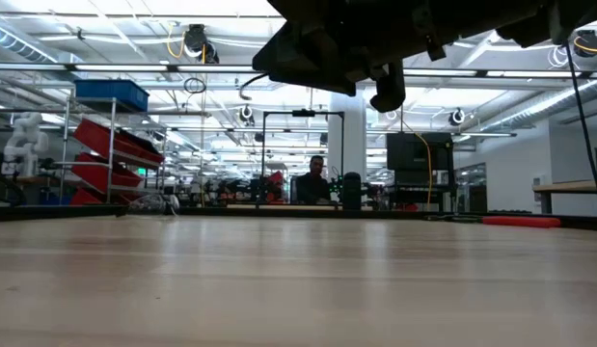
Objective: Coil cords
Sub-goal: Coil the black wire onto the spool
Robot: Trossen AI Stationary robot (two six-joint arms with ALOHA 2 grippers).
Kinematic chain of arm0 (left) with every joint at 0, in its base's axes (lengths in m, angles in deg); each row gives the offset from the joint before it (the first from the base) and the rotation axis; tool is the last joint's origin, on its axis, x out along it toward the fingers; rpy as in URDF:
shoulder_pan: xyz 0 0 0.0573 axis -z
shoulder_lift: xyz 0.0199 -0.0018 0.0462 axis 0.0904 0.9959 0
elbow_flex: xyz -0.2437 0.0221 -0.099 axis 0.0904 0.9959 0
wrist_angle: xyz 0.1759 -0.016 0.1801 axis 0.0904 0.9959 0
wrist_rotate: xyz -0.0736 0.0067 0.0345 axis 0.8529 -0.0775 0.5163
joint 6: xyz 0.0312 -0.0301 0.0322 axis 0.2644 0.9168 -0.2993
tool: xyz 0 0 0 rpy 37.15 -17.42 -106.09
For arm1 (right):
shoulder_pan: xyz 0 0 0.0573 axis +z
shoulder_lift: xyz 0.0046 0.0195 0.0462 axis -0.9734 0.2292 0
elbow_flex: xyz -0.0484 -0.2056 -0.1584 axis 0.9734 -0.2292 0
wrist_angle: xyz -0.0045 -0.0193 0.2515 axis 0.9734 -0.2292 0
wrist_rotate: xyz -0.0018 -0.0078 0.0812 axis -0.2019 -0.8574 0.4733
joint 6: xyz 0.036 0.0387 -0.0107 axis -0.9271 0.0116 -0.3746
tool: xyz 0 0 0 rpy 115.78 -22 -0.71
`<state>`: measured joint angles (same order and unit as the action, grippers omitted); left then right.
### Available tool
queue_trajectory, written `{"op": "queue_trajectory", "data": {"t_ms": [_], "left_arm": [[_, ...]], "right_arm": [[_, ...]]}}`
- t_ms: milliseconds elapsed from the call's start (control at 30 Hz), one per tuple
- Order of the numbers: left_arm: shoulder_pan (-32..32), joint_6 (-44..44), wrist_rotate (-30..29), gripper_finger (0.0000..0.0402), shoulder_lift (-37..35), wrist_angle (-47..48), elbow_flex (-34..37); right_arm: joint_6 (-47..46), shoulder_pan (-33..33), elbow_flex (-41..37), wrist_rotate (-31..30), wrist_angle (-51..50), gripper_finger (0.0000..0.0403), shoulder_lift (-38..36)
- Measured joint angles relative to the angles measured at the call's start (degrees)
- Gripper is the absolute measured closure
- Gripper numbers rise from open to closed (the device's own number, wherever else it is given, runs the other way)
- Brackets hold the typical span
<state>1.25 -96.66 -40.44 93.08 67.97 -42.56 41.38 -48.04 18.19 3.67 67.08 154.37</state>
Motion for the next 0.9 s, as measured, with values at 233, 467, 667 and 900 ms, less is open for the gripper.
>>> {"op": "queue_trajectory", "data": {"t_ms": [233,467,667,900], "left_arm": [[0.00,-0.01,0.00,0.0400,0.00,0.00,0.00],[0.00,0.09,0.00,0.0400,0.00,0.00,0.00],[0.00,0.11,0.00,0.0400,0.00,0.00,0.00],[0.00,0.13,0.00,0.0400,0.00,0.02,0.00]], "right_arm": [[-0.50,0.94,0.00,-0.40,-1.50,0.0339,0.02],[-0.59,1.04,0.00,-0.45,-1.49,0.0339,0.02],[-0.97,1.28,0.00,-0.75,-1.49,0.0339,0.02],[-0.40,2.24,0.00,-2.04,-1.58,0.0339,0.02]]}}
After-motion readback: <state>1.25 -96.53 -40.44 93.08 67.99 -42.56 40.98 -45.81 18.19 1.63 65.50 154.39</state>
